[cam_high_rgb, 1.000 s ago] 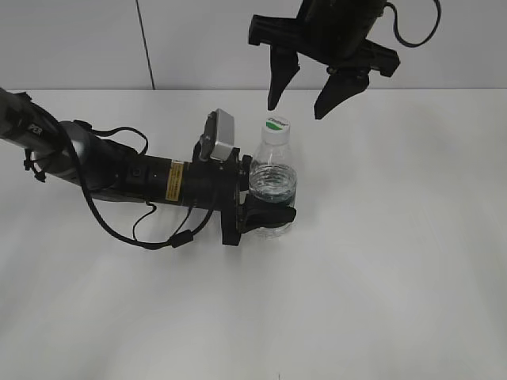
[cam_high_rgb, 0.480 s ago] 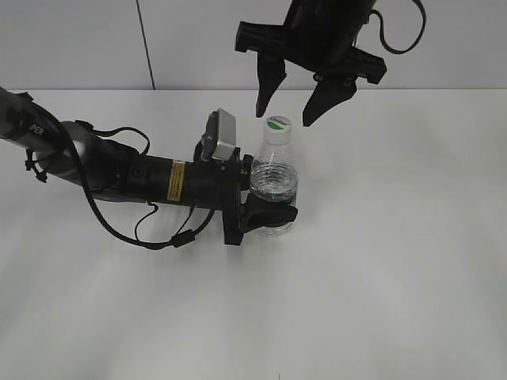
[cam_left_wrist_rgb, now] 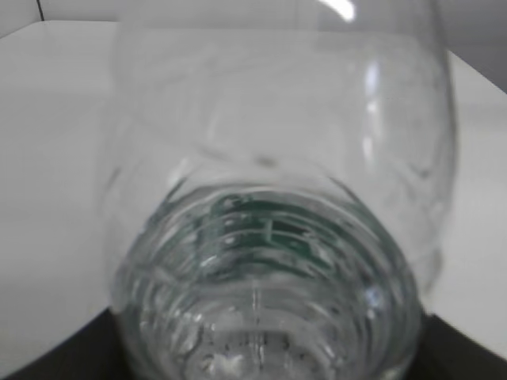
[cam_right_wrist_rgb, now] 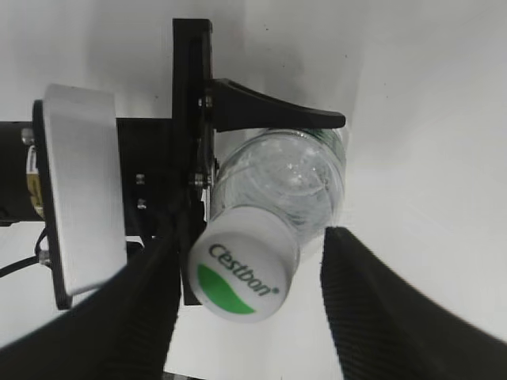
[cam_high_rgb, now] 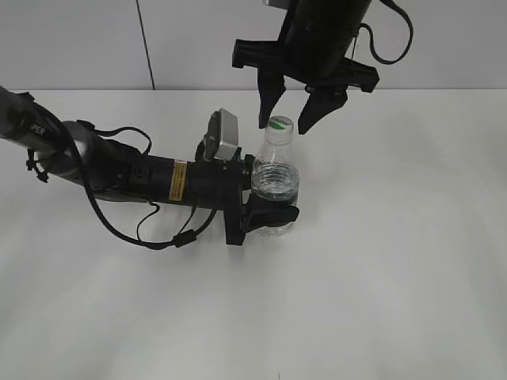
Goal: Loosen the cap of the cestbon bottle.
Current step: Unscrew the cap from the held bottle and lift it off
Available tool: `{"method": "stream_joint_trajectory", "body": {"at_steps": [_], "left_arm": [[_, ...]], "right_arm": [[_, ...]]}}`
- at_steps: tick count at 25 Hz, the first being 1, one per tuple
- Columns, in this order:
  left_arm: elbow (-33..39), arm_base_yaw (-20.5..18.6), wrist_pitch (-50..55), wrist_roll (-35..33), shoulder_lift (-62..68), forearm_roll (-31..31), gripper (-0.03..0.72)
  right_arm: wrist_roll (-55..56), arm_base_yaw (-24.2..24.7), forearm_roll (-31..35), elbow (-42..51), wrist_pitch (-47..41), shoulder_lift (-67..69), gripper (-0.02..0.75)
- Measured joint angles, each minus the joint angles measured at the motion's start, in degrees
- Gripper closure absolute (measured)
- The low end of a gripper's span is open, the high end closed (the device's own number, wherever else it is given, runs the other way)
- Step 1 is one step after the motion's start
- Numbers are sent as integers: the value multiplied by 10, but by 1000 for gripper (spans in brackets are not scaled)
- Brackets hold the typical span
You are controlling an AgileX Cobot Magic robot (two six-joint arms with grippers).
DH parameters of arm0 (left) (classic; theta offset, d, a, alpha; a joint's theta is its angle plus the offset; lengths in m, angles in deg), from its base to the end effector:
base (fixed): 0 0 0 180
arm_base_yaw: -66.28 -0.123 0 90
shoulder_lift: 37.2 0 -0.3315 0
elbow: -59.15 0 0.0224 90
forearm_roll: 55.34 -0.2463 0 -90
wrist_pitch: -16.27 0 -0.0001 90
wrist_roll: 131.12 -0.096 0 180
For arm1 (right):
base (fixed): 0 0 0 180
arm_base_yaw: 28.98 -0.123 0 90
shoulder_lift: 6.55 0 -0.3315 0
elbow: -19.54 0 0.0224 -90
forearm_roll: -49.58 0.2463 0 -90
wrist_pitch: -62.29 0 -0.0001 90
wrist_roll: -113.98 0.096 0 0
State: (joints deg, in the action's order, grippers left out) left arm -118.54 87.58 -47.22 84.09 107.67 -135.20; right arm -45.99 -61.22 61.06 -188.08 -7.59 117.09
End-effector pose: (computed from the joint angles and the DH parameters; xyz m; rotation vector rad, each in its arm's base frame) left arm 0.3973 -0.2456 0.0910 1.3830 1.4588 -1.0512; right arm 0.3748 0.2576 0.3041 -0.2488 2.9673 0.4259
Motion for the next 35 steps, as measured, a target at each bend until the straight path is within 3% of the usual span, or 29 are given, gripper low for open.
{"method": "stream_joint_trajectory", "body": {"at_steps": [4,9,35], "left_arm": [[0,0,1,0,0,0,274],[-1,1,2,0,0,0,274],[-1,1,4,0,-1,0,274]], "right_arm": [[0,0,-3,-3,0,0,377],[-1,0,-3,-3,0,0,393],[-35,-8,0,-3,0,0,330]]}}
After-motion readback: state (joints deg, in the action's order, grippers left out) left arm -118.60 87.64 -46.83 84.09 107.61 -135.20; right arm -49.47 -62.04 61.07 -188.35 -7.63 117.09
